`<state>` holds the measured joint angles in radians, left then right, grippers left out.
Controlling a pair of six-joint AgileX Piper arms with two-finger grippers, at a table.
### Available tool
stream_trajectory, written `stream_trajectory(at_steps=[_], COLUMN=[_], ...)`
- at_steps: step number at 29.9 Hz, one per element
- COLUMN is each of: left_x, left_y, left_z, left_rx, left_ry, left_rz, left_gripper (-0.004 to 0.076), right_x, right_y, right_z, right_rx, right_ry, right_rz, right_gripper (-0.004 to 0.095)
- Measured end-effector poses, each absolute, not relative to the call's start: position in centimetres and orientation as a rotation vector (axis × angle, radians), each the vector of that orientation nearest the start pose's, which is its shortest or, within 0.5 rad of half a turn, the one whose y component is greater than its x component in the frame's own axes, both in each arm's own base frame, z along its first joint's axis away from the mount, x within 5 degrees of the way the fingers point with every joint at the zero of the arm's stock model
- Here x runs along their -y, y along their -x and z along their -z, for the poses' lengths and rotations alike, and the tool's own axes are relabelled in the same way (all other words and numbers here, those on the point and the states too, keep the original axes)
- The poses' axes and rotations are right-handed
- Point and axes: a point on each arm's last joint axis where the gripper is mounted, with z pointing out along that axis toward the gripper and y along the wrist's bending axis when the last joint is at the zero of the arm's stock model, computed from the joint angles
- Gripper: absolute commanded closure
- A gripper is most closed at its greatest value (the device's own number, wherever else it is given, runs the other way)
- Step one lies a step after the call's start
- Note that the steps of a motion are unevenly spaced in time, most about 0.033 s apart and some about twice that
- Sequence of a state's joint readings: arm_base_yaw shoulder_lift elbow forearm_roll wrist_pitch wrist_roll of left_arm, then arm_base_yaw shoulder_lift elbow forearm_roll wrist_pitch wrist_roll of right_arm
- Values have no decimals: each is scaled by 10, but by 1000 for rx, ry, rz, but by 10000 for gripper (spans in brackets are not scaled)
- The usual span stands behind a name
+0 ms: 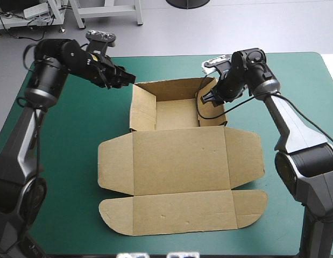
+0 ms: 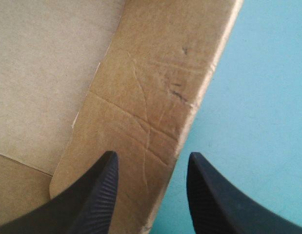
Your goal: Fold the box
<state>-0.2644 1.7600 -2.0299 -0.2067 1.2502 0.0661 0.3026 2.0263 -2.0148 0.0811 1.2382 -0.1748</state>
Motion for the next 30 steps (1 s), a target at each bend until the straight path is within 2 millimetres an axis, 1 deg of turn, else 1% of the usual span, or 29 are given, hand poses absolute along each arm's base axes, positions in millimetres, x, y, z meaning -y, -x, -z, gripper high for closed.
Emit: stream_trajectory(at_steps=[1, 2, 8, 12, 15, 17, 19, 20, 24, 28, 30], left_x=[113, 110, 102, 95, 90, 86, 83, 82, 77, 73, 71], left_y=[-350, -339, -283, -253, -232, -219, -209, -203, -185, -171, -164], left_z=[-441, -454, -506, -528, -542, -549, -552, -552, -543, -530, -524], left_rx=[-2411, -2379, -2227, -2147, -2091, -2060, -2043, -2035, -2034, -2062, -2068], left_ry=[-399, -378, -353, -358, -367, -374, -389, -407, -479, -510, -530], left_rz=[362, 377, 489, 515, 514, 512, 502, 491, 448, 433, 420], left_gripper=[371, 374, 404, 428, 442, 449, 463, 474, 545, 627, 654], right_x=[-139, -139, -139, -139, -141, -142, -142, -142, -143, -145, -146], right_y=[-421, -421, -421, -423, -428, -430, -432, -433, -435, -437, -438], right_z=[-317, -317, -317, -312, -301, -294, -289, -288, -288, -289, -290], right_rx=[-2661, -2661, -2661, -2674, -2697, -2713, -2722, -2720, -2700, -2678, -2669], right_ry=[633, 633, 634, 636, 641, 643, 645, 644, 637, 600, 591], right_rz=[-148, -148, -148, -146, -145, -144, -143, -143, -146, -183, -199], right_gripper=[486, 486, 486, 487, 492, 522, 587, 641, 935, 931, 931])
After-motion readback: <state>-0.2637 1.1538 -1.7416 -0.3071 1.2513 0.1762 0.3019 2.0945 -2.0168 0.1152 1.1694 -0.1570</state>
